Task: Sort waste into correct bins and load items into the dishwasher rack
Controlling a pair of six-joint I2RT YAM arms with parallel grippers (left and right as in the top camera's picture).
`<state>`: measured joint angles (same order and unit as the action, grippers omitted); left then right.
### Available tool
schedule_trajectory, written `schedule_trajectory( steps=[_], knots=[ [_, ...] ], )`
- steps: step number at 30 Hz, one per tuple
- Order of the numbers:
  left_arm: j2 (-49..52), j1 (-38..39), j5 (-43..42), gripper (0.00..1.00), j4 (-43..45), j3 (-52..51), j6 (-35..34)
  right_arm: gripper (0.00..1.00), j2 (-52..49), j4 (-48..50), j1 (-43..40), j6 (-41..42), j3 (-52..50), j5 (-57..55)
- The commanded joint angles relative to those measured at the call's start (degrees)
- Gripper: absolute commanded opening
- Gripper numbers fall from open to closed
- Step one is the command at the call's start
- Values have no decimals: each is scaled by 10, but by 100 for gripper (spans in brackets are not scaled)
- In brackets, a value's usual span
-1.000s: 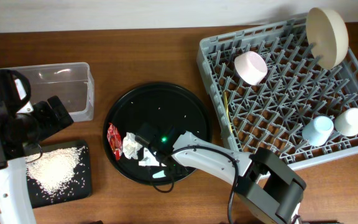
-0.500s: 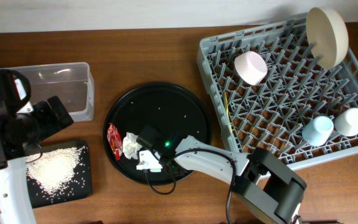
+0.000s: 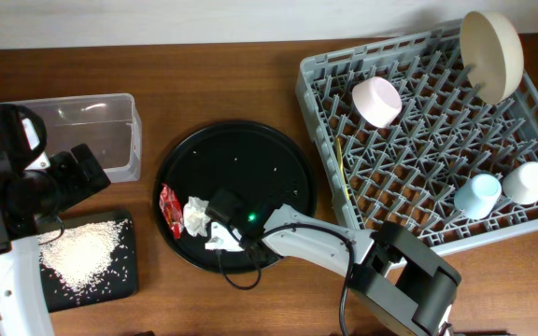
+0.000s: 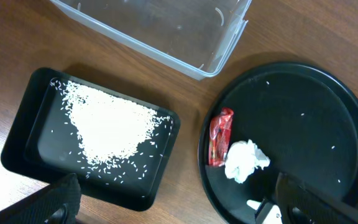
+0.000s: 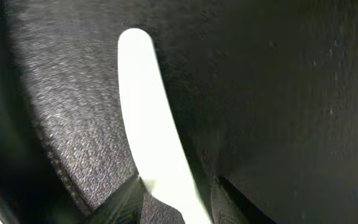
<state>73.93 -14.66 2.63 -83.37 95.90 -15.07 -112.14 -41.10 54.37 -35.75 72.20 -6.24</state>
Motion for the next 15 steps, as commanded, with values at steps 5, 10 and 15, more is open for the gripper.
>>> schedule_trajectory(
  steps=[5,10,15],
  knots=[
    [0,-3,6,99,0,7,-8,40,38,-54,-2,80,70,-67],
    [0,-3,6,99,0,7,-8,40,44,-117,-29,157,147,-64],
    [0,-3,6,99,0,7,-8,56,39,-173,-66,71,159,20]
  ],
)
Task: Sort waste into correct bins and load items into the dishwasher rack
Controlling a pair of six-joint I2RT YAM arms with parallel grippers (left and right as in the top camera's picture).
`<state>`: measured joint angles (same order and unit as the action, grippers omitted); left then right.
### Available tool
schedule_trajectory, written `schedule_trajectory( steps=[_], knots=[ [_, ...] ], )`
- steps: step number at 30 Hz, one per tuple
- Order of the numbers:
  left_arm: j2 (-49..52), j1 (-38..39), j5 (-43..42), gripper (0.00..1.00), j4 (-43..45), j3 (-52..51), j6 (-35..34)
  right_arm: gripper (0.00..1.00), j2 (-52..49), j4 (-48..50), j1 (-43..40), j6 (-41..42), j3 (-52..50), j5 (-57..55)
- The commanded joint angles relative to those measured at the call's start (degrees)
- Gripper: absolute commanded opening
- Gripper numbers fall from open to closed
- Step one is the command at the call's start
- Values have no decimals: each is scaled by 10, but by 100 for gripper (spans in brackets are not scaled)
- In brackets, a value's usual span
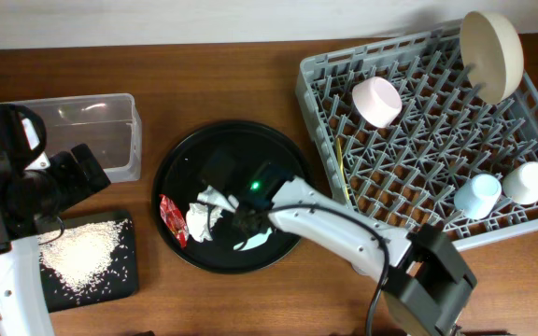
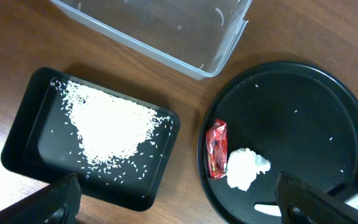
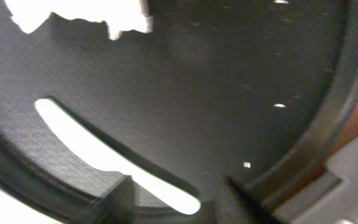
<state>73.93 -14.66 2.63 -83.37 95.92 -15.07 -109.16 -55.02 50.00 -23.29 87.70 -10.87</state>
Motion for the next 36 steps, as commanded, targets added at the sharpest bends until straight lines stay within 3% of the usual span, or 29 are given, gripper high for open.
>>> schedule_trajectory(
  steps=[1,4,12,17,26,30,33,36],
  knots=[
    [0,-3,6,99,0,7,-8,61,6,-56,-31,-104,-1,132],
    [0,-3,6,99,0,7,-8,63,2,-60,-47,-194,-40,242],
    [0,-3,6,99,0,7,-8,64,0,37,-47,-219,-117,223],
    [0,-3,6,99,0,7,-8,82,-1,83,-47,-246,-158,229],
    [0,-3,6,99,0,7,-8,77,-9,127,-48,-246,-182,223],
    [0,-3,6,99,0,7,-8,72,-21,167,-47,-247,-193,223],
    [0,-3,6,99,0,7,-8,58,-35,165,-47,-247,-194,222],
    [0,-3,6,99,0,7,-8,58,-34,164,-47,-247,-194,205]
  ],
)
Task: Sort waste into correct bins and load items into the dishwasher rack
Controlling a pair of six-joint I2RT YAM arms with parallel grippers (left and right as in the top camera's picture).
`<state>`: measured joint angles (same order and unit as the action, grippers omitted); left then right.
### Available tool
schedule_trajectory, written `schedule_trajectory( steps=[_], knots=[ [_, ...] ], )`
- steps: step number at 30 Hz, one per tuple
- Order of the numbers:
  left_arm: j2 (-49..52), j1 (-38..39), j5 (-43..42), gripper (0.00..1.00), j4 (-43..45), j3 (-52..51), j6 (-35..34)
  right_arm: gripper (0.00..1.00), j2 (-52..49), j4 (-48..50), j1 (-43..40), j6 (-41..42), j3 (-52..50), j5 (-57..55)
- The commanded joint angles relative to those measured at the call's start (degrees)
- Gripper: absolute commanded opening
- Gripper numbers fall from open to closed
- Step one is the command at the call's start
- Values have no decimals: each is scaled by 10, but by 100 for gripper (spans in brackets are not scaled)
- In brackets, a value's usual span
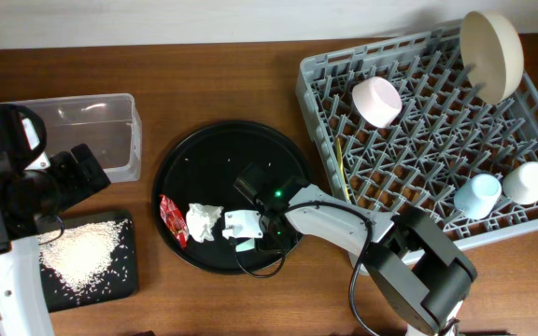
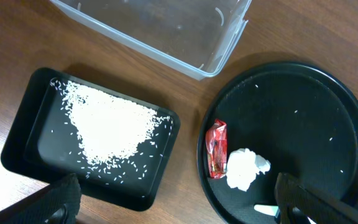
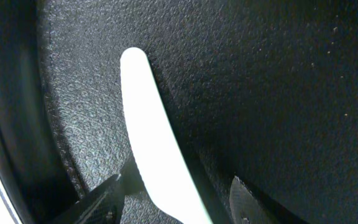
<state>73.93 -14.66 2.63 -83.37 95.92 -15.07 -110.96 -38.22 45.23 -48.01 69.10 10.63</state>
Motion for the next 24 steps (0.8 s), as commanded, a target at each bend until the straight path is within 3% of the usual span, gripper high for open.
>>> schedule_trajectory(
  steps=[1,7,13,18,24],
  knots=[
    [0,-3,6,99,0,7,-8,55,-16,-6,0,1,-8,-28],
    [0,-3,6,99,0,7,-8,26,-16,-9,0,5,-8,-53],
    [0,-3,6,99,0,7,-8,20,-16,-5,0,52,1,-101],
    [0,-3,6,99,0,7,-8,6,-15,-9,1,57,4,-103],
    [0,-3,6,99,0,7,-8,4,-8,-23,1,65,4,-103]
  ],
)
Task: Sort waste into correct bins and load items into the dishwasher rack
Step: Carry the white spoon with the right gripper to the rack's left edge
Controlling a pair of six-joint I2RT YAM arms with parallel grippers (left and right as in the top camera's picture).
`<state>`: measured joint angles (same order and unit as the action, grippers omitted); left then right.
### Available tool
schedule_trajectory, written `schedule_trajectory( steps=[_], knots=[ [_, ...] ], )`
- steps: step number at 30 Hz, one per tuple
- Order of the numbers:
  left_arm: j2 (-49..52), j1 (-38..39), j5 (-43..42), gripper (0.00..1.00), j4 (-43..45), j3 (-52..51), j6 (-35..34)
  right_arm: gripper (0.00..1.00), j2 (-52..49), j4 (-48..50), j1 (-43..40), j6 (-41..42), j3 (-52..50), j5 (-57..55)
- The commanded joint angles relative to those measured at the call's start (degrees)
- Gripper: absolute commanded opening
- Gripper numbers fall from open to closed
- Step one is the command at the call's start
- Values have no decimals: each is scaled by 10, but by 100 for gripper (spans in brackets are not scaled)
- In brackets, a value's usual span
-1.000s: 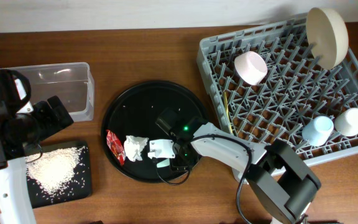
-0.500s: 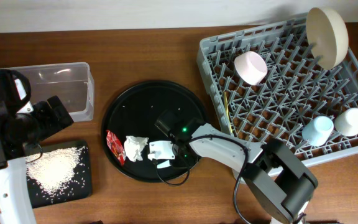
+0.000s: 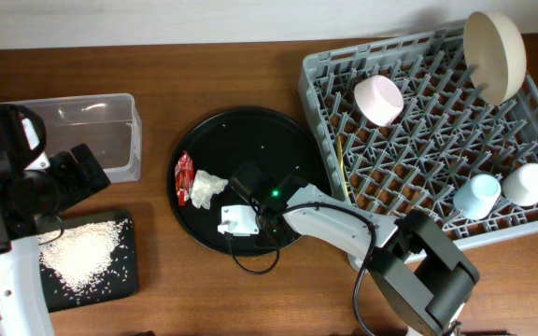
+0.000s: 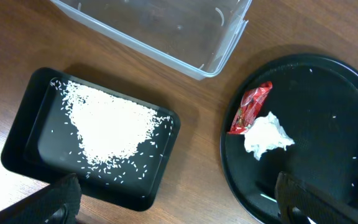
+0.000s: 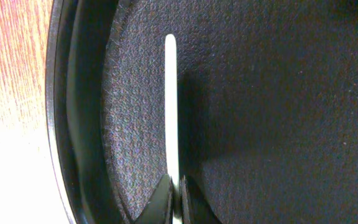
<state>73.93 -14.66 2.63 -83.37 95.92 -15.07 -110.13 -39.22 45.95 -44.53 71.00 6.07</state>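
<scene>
A thin white plastic utensil (image 5: 171, 106) stands on edge over the near-left part of the round black tray (image 3: 260, 140). My right gripper (image 5: 174, 198) is shut on its lower end; the overhead view shows that gripper (image 3: 239, 222) low over the tray. A red wrapper (image 3: 184, 177) and a crumpled tissue (image 3: 208, 187) lie at the tray's left edge. My left gripper (image 4: 176, 211) hangs open high above the table, with the rice tray (image 4: 23, 149) below it. The grey dishwasher rack (image 3: 311, 84) stands to the right.
A clear plastic bin (image 3: 124, 140) sits at the far left, with the black rectangular tray of rice (image 3: 124, 271) in front of it. In the rack are a pink cup (image 3: 376, 101), a beige bowl (image 3: 491, 54), a blue cup (image 3: 477, 194) and a white cup (image 3: 527, 182).
My right gripper has shut on the utensil, which now stands on edge instead of lying flat. The round tray has shifted away and to the right, turning so wrapper and tissue sit farther back.
My right gripper was open low over the flat utensil at the tray's near edge. Then it was farther in, with the utensil and tissue in sight. Then it straddled the utensil again, jaws open. Now it grips it, and the tray has been displaced. The left arm stayed put.
</scene>
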Motion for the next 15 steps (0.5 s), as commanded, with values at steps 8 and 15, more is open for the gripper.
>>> schedule_trajectory(
  steps=[8,15],
  knots=[
    [0,-3,6,99,0,7,-8,4,27,-33,-7,31,-1,-57],
    [0,-3,6,99,0,7,-8,4,48,-45,-7,61,27,-82]
  ],
)
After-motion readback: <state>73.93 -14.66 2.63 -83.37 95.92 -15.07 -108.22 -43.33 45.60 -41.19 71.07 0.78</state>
